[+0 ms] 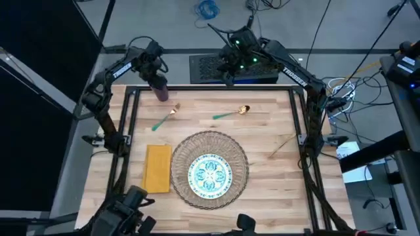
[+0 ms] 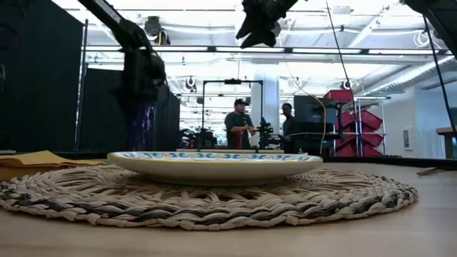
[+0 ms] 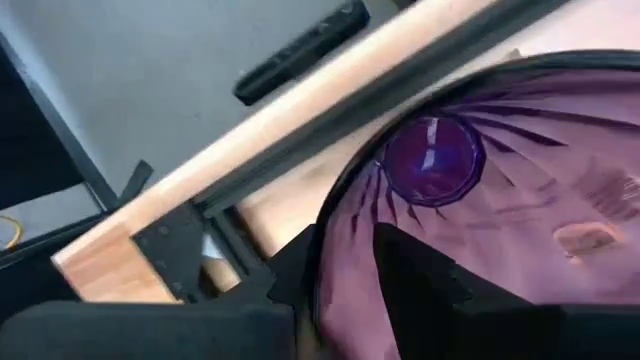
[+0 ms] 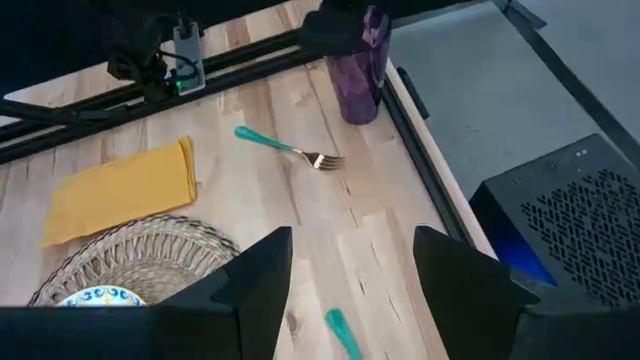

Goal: Set table place
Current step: Move the purple cup to the top center of the table

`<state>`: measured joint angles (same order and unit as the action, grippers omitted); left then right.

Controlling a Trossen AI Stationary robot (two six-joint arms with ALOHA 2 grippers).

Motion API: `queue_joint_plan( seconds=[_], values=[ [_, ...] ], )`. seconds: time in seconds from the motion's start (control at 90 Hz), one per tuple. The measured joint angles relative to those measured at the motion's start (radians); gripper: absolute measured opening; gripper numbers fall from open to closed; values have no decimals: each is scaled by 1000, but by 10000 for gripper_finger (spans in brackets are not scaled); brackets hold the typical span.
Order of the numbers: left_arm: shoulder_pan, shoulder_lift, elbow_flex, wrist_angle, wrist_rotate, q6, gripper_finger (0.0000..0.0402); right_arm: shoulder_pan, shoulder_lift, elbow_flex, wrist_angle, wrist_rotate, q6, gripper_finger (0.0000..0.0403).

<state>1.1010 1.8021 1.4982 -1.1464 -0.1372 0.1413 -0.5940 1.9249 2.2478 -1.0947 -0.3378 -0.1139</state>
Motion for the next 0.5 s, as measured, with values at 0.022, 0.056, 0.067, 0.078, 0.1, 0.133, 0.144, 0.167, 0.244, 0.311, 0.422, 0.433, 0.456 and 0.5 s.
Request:
queue_joint_plan(
  seconds=[0.022, 0.056, 0.067, 0.078, 0.1, 0.133, 0.144, 0.167, 0.244, 0.311, 0.422, 0.433, 0.456, 0.5],
  values=[
    [-4, 7, 0, 0, 1, 5, 82, 0, -2, 0, -2, 0, -1, 196],
    [-12, 16, 0, 0, 2, 15, 80, -2, -9, 0, -4, 1, -1, 196],
    [-14, 19, 0, 0, 2, 22, 79, -3, -11, 0, -5, 2, -1, 196],
    [-16, 21, 0, 0, 2, 28, 77, -4, -14, 0, -6, 3, -2, 196],
    [-22, 25, 0, 0, 3, 40, 72, -6, -20, 0, -6, 5, -3, 196],
    [-30, 28, 0, 1, 3, 56, 59, -8, -33, 0, -6, 8, -3, 196],
    [-34, 28, 0, 1, 4, 62, 54, -10, -37, 0, -6, 10, -3, 196],
    [-38, 27, 1, 1, 6, 74, 40, -13, -45, 0, -6, 17, -3, 196],
    [-53, 14, 2, -7, 11, 109, 10, -26, -76, 0, -5, 38, -3, 196],
    [-68, 4, 1, -1, 8, 128, 4, -41, -106, 0, -6, 55, -3, 196],
    [-86, -26, 12, -13, 15, 133, 1, -71, -166, 0, -7, 56, 9, 196],
    [-88, -31, 14, -15, 20, 136, 1, -73, -172, 0, -7, 56, 11, 196],
    [-91, -41, 19, -20, 29, 139, 1, -80, -185, 0, -8, 55, 15, 196],
    [-102, -63, 34, -27, 50, 143, 1, -91, -210, 0, -11, 55, 20, 196]
  ],
)
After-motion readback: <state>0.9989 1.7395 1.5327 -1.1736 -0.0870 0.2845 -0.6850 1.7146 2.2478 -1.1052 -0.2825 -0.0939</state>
